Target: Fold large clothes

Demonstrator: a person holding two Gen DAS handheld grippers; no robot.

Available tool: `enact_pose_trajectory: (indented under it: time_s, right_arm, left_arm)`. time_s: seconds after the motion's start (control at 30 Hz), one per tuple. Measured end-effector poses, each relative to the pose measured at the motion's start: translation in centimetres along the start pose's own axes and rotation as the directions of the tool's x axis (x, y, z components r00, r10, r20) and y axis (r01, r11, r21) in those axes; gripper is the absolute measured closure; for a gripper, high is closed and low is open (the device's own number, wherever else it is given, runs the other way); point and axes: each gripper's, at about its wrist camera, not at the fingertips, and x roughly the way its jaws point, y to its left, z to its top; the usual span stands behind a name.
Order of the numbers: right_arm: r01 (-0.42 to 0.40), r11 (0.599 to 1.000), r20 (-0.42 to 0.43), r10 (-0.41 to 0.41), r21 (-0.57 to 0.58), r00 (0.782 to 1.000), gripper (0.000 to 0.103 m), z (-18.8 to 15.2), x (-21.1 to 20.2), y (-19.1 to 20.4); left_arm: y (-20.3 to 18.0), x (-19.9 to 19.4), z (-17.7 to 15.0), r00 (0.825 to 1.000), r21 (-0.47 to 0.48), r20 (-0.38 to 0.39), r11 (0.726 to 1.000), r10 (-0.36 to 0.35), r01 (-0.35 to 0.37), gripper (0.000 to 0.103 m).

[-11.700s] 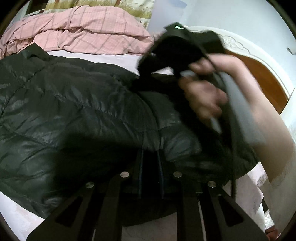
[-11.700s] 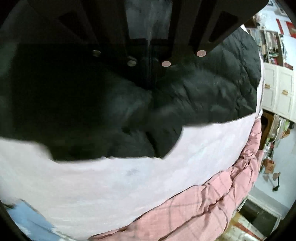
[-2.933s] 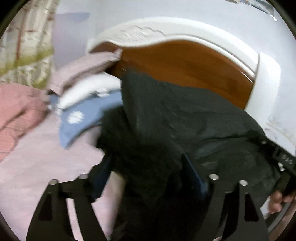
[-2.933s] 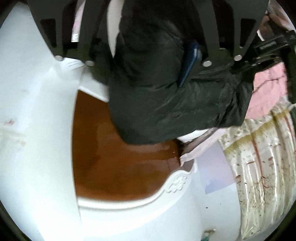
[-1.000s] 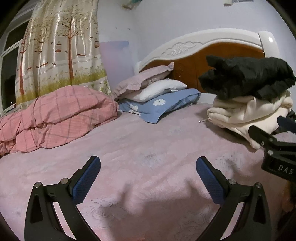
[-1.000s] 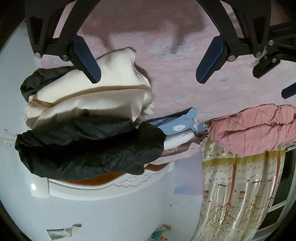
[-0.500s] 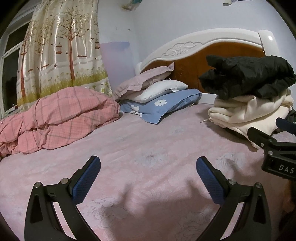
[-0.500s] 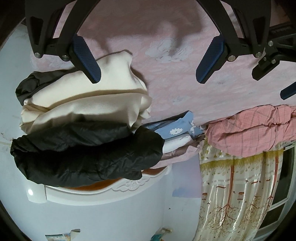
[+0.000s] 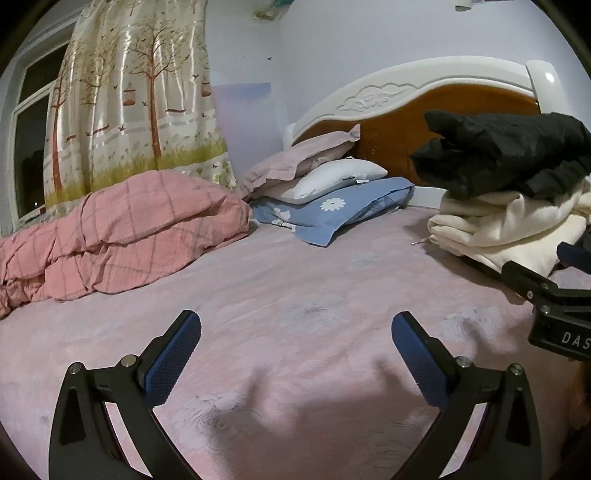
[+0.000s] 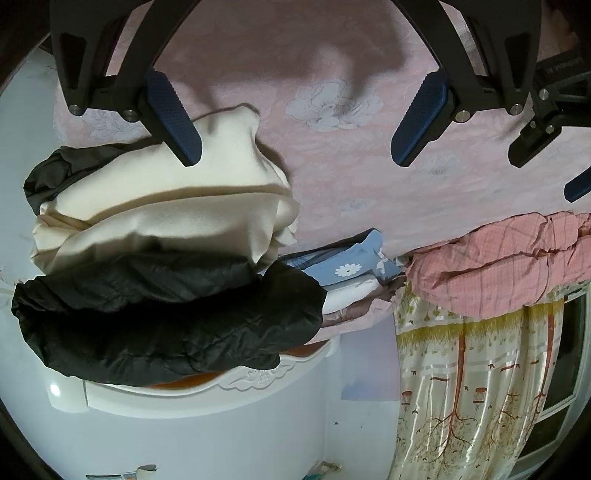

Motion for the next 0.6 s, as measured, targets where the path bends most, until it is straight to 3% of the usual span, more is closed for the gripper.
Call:
enact_pose_trajectory:
  time_s: [0.6]
  right_arm:
    - [0.003,1.000,-0.009,-0.003,-0.004,1.000,0.000,-0.09,-0.07,0.27]
  left_arm:
    - [-0.28,-0.28,-0.16,1.000,0.057,0.006,0.998,0.016,-0.016,0.000]
